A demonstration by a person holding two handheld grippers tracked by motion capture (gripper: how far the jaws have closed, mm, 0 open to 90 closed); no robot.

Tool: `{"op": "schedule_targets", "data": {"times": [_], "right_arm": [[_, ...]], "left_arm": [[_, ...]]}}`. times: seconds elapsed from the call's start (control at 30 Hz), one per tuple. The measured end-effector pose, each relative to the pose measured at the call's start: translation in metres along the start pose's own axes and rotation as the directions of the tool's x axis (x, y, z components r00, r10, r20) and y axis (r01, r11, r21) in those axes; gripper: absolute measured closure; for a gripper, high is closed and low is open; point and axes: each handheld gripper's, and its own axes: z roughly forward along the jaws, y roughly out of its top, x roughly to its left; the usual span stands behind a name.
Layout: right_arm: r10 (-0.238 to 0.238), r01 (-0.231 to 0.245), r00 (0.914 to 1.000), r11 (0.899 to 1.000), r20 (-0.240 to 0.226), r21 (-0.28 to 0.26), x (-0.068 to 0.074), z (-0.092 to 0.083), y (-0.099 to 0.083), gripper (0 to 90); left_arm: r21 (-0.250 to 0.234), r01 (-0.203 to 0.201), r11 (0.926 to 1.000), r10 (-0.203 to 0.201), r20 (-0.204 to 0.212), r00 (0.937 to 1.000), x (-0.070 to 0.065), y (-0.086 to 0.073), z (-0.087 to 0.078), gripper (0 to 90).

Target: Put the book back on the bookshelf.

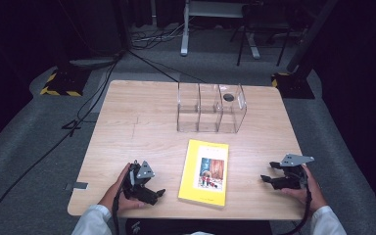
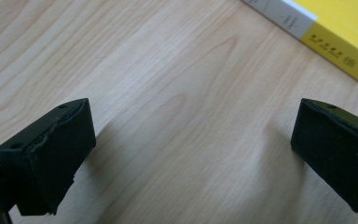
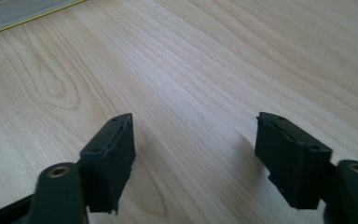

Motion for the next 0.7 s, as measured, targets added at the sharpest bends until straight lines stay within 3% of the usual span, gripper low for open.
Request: {"op": "schedule_targets", "data": {"times": [0.2,0.27,0.37,0.7], "right_arm": [[-0.070,0.072,0.9950,0.997,-0.071,0.022,0.022,0.022,0.035,48.4],[-0.105,0.109,0.9868,0.994,-0.123,0.028,0.032,0.030,0.048,50.5],[-0.147,0.154,0.9772,0.987,-0.153,0.037,0.045,0.036,0.061,51.0],[-0.214,0.245,0.9494,0.963,-0.230,0.115,0.071,0.052,0.078,53.0]], "left_arm": [[0.001,-0.043,0.9991,0.043,0.037,0.9984,-0.016,0.008,0.008,0.4],[0.000,-0.058,0.9983,0.058,0.050,0.9971,-0.021,0.010,0.010,0.4],[-0.001,-0.076,0.9971,0.076,0.067,0.9948,-0.027,0.013,0.012,0.4],[-0.004,-0.083,0.9965,0.083,0.073,0.9939,-0.042,0.021,0.020,0.4]]}}
